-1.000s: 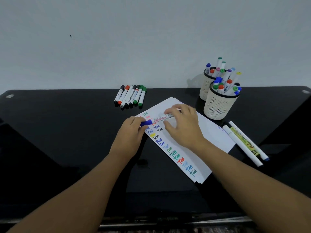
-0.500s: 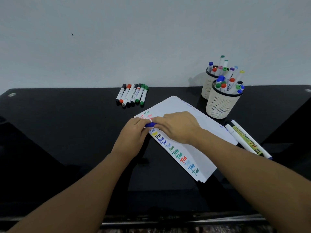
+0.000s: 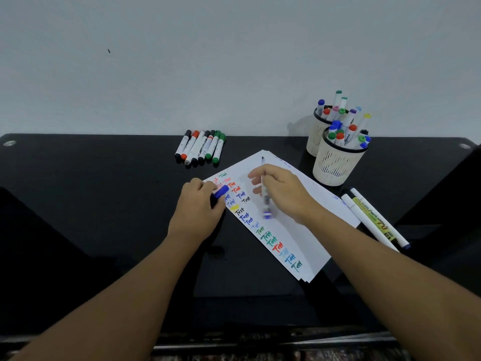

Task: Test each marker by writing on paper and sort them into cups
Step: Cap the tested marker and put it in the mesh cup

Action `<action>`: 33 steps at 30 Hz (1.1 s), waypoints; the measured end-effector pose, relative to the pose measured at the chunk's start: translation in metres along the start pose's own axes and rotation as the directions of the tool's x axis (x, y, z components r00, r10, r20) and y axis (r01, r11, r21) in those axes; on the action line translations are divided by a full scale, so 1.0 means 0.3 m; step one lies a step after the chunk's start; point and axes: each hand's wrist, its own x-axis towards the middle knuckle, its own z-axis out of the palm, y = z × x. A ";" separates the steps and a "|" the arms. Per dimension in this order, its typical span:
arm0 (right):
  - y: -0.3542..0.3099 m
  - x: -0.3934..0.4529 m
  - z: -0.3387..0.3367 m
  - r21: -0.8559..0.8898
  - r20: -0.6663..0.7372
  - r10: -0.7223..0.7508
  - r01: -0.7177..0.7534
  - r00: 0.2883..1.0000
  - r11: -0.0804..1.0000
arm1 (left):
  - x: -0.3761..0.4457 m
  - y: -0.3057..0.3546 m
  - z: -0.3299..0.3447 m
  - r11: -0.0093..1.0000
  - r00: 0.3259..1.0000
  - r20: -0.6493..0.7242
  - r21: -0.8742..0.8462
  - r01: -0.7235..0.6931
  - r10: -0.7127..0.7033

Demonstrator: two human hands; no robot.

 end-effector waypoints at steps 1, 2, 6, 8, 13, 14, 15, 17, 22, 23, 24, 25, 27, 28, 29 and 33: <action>0.008 -0.009 0.003 0.073 0.021 0.016 -0.017 1.000 0.997 | 0.000 0.002 0.000 1.000 1.000 0.005 -0.012 -0.009 0.009; 0.020 -0.018 0.006 0.081 0.050 0.004 -0.008 0.999 0.997 | -0.001 0.004 -0.001 0.999 1.000 0.012 -0.027 -0.024 0.024; 0.052 -0.059 0.019 0.065 0.036 -0.063 0.060 0.997 0.996 | -0.002 0.004 0.000 0.995 0.995 0.040 -0.047 -0.086 0.088; 0.043 -0.084 0.023 0.117 -0.022 -0.075 0.077 0.997 0.990 | 0.002 0.001 0.001 0.995 0.995 0.047 -0.043 -0.090 0.093; 0.076 -0.124 0.025 0.139 -0.079 -0.026 0.037 0.997 0.990 | 0.005 0.001 -0.001 0.994 0.991 0.075 -0.024 -0.110 0.112; 0.085 -0.124 0.025 0.151 -0.097 -0.032 0.046 0.995 0.987 | 0.005 0.002 -0.001 0.994 0.991 0.073 -0.021 -0.111 0.112; 0.093 -0.122 0.024 0.167 -0.113 -0.036 0.055 0.993 0.984 | 0.005 0.002 -0.001 0.994 0.991 0.068 -0.019 -0.111 0.112; 0.098 -0.124 0.022 0.180 -0.127 -0.066 0.088 0.990 0.980 | 0.005 0.001 0.000 0.994 0.992 0.057 -0.020 -0.110 0.110; 0.094 -0.131 0.032 0.152 -0.117 -0.065 0.082 0.991 0.985 | 0.005 0.000 0.002 0.995 0.993 0.060 -0.012 -0.103 0.104; 0.095 -0.128 0.032 0.127 -0.110 -0.065 0.079 0.992 0.989 | 0.005 0.000 0.002 0.995 0.993 0.056 -0.014 -0.103 0.104; 0.095 -0.125 0.032 0.106 -0.101 -0.061 0.071 0.993 0.992 | 0.005 0.001 0.002 0.995 0.993 0.053 -0.016 -0.102 0.103; 0.095 -0.122 0.034 0.096 -0.088 -0.058 0.067 0.994 0.993 | 0.005 0.002 0.001 0.995 0.993 0.054 -0.017 -0.101 0.102; 0.095 -0.116 0.037 0.086 -0.061 -0.054 0.060 0.997 0.994 | 0.004 0.003 0.000 0.995 0.993 0.057 -0.017 -0.098 0.099; 0.095 -0.115 0.038 0.079 -0.055 -0.055 0.059 0.997 0.995 | 0.005 0.003 -0.001 0.995 0.993 0.055 -0.018 -0.099 0.100; 0.096 -0.113 0.039 0.074 -0.053 -0.057 0.061 0.997 0.995 | 0.004 0.003 -0.001 0.995 0.993 0.052 -0.020 -0.101 0.102; 0.095 -0.109 0.043 0.040 -0.041 -0.048 0.050 0.998 0.998 | 0.003 0.005 0.001 0.995 0.994 0.054 -0.019 -0.097 0.098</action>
